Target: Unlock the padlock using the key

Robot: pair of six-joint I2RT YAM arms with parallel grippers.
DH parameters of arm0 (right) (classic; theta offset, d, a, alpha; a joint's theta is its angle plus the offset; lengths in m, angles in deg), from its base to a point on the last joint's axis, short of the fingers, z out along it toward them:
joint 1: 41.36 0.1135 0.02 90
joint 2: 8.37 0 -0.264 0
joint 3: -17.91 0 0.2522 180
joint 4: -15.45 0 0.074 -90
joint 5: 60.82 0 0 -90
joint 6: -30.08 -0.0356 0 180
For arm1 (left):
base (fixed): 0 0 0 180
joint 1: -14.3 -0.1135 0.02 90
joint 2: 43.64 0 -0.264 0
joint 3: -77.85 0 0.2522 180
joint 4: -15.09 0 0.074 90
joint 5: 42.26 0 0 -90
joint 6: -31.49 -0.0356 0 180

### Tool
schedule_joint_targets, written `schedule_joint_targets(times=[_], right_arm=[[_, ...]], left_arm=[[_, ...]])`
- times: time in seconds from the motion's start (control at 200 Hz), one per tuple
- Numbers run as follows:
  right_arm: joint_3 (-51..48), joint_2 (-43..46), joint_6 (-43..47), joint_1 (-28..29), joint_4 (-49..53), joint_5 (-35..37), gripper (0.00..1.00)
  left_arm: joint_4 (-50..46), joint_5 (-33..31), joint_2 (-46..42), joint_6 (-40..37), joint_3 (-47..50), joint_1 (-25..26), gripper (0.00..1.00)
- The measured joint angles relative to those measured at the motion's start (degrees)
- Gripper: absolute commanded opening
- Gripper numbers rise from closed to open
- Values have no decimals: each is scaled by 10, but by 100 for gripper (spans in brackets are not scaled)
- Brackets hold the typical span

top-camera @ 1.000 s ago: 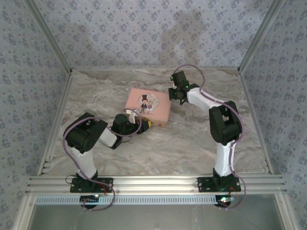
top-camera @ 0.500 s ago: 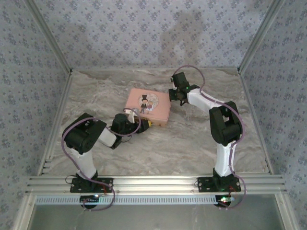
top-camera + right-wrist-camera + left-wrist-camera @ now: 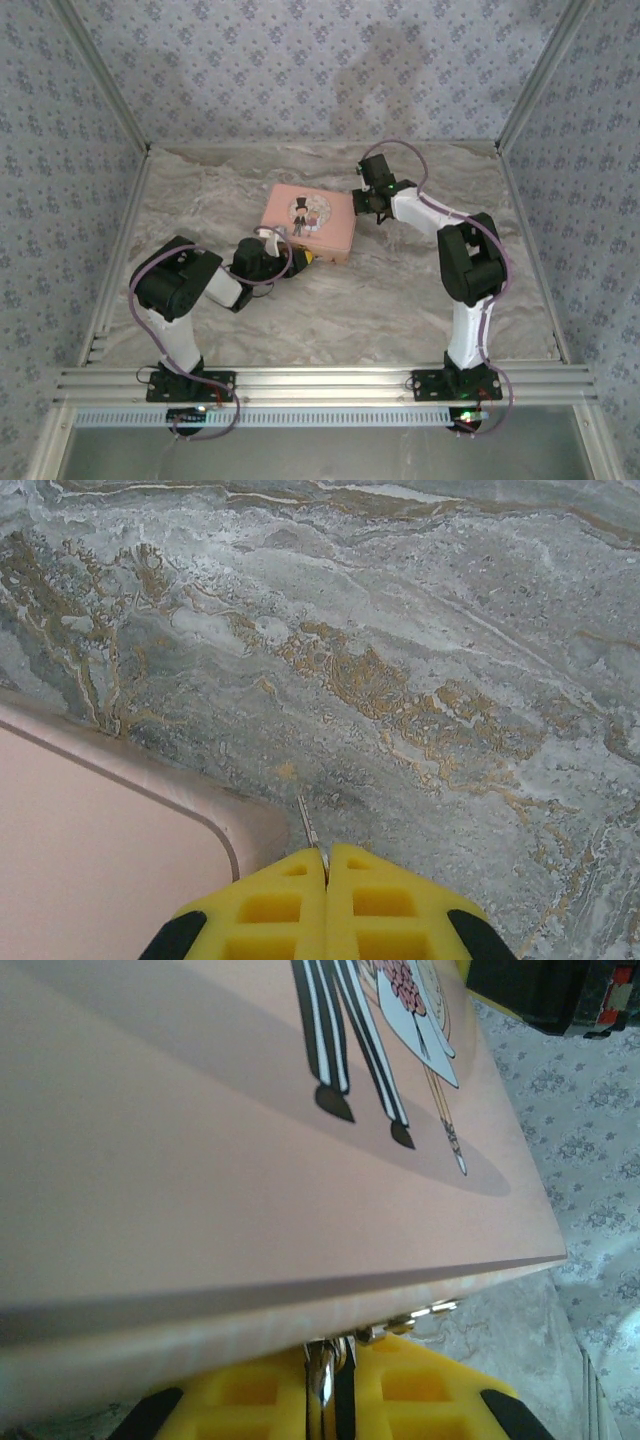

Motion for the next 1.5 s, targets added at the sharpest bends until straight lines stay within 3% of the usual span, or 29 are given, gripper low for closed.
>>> schedule_joint_targets(times=[0.18, 0.49, 0.63, 0.969, 1.224, 1.499], right_arm=[[-26, 29, -1, -2, -1, -15, 0], [-110, 163, -24, -34, -20, -72, 0], [-181, 246, -46, -37, -33, -116, 0], [-349, 433, -128, -37, -85, -268, 0], [-478, 505, -228, -37, -188, -349, 0], [-507, 562, -304, -43, -247, -391, 0]], left_arm=[[-37, 15, -15, -2, -5, -3, 8], [-289, 63, -72, -12, -85, -5, 4], [-350, 67, -86, -6, -104, -5, 5], [-346, 54, -92, 87, -123, 4, 5], [-346, -1, -93, 133, -146, 36, 6], [-339, -36, -94, 163, -146, 49, 7]])
